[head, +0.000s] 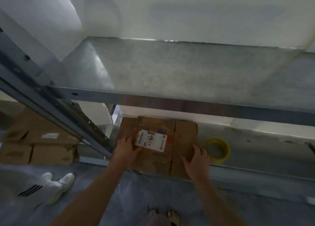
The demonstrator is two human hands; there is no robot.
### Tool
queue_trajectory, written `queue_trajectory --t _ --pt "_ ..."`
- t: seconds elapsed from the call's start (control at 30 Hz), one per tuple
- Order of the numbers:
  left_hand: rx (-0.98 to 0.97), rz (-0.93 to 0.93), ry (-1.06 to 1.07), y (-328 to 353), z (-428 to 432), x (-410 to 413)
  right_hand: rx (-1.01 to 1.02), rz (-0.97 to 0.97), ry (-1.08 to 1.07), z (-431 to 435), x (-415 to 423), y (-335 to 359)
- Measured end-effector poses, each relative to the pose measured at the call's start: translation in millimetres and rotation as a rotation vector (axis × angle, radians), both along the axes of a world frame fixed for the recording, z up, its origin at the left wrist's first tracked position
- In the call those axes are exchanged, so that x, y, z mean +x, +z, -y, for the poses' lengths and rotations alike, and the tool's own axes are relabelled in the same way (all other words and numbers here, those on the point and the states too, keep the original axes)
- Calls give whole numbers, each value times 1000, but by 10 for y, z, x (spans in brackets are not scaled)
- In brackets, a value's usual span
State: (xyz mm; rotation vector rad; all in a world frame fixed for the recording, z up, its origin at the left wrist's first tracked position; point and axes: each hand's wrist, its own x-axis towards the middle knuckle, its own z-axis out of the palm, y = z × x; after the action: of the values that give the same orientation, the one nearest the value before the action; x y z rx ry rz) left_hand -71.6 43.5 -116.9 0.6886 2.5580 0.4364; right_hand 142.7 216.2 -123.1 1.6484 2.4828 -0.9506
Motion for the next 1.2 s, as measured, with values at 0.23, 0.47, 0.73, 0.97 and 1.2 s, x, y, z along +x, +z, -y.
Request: queue_trajectory --t 0.23,0.47,0.73,0.97,1.2 --pt "311 289 130 137 -29 77 -164 -320 -163 -28 30 222" --pt "609 317 -95 527 -124 382 -145 -620 -150 -138 842 643" --pt "797 563 -209 775 -1167 1600 -104 -771 -276 -849 2076 871" --pt "873 533 -189 719 -2125 2849 -120 -738 -274 -1919 3233 957" --pt "954 557 -50 811 -2622 3523 -347 -846 -257 -2530 3807 1028"
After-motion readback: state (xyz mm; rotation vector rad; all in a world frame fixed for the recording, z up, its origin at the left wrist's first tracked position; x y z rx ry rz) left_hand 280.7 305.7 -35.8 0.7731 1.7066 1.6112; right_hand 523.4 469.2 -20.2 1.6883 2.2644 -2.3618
